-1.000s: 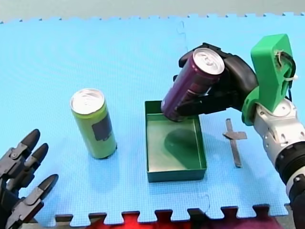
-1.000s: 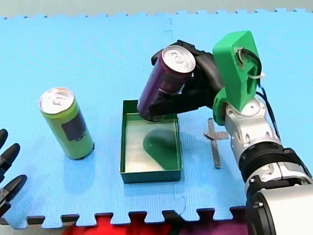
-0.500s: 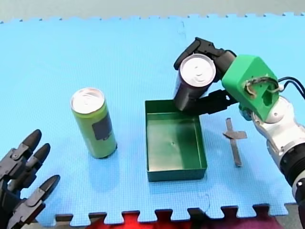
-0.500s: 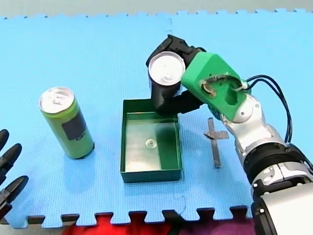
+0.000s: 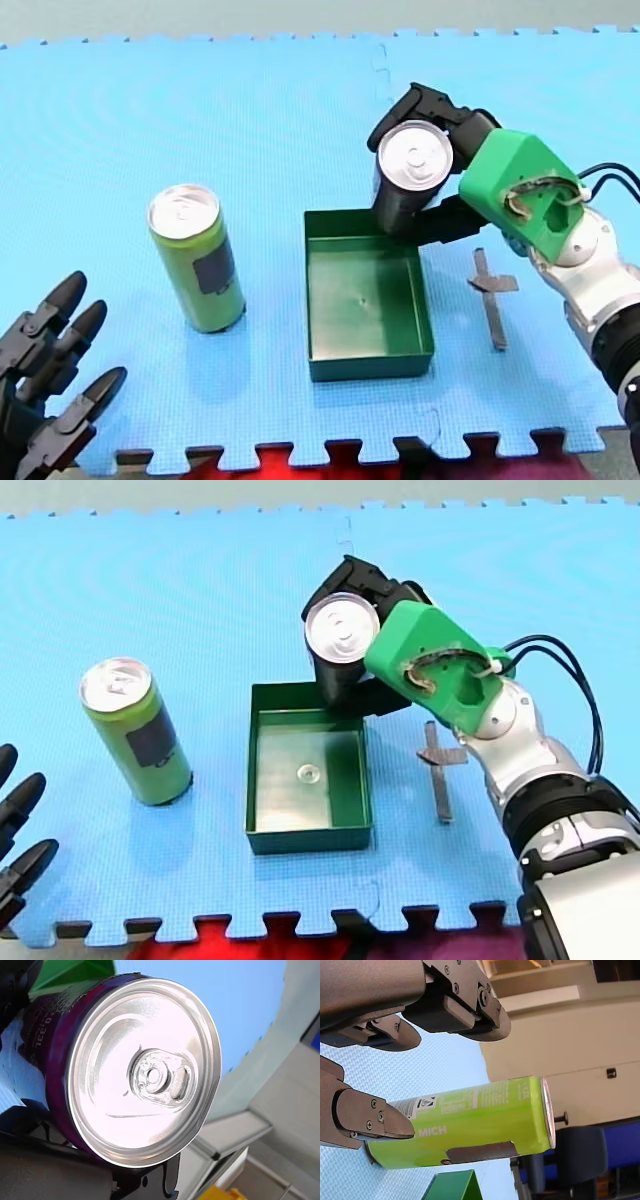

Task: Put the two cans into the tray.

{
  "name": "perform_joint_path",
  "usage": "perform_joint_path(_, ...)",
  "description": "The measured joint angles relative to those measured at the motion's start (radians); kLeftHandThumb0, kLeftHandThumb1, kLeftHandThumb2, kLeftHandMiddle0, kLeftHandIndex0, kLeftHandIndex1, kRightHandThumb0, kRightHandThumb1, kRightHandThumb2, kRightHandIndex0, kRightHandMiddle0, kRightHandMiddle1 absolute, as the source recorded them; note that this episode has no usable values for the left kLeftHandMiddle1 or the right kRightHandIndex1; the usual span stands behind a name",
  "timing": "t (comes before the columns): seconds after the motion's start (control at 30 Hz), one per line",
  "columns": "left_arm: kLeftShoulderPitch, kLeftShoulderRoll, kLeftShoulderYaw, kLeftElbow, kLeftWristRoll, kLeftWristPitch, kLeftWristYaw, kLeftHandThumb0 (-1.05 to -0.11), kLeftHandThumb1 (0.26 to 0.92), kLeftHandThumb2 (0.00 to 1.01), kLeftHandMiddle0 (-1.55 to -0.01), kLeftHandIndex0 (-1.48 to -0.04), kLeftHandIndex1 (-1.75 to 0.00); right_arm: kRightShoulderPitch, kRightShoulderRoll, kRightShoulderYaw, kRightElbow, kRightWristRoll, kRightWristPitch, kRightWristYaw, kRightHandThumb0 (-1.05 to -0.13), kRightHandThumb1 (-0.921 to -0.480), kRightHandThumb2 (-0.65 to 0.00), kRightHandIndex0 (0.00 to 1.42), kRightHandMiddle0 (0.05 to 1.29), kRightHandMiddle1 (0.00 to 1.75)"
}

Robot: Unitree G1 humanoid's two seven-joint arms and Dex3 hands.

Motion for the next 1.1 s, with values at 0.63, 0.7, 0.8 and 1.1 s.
perform_joint_path(0.63, 0.0, -0.002, 0.0, 0.0, -0.004, 0.0, -0.009, -1.048, 0.921, 0.14, -0.44, -0.45, 0.0, -0.044, 0.041, -0.165, -0.01, 0.242, 0.27, 0.288, -0.214, -0.8, -0.003, 0.9, 0.54, 1.75)
perform_joint_path(0.7, 0.0, -0.002, 0.0, 0.0, -0.004, 0.0, -0.01, -1.048, 0.921, 0.14, -0.44, -0.45, 0.0, -0.046, 0.041, -0.166, -0.01, 0.242, 0.274, 0.288, -0.206, -0.802, -0.003, 0.9, 0.54, 1.75)
perform_joint_path(0.8, 0.0, -0.002, -0.001, -0.001, -0.003, 0.0, -0.009, -1.048, 0.921, 0.14, -0.44, -0.45, 0.0, -0.051, 0.041, -0.167, -0.009, 0.242, 0.277, 0.288, -0.201, -0.797, -0.001, 0.9, 0.54, 1.75)
perform_joint_path(1.1, 0.01, -0.004, -0.007, -0.024, 0.001, 0.005, -0.002, -1.048, 0.921, 0.13, -0.44, -0.45, 0.0, -0.055, 0.035, -0.156, -0.008, 0.222, 0.266, 0.285, -0.195, -0.793, 0.0, 0.91, 0.55, 1.75)
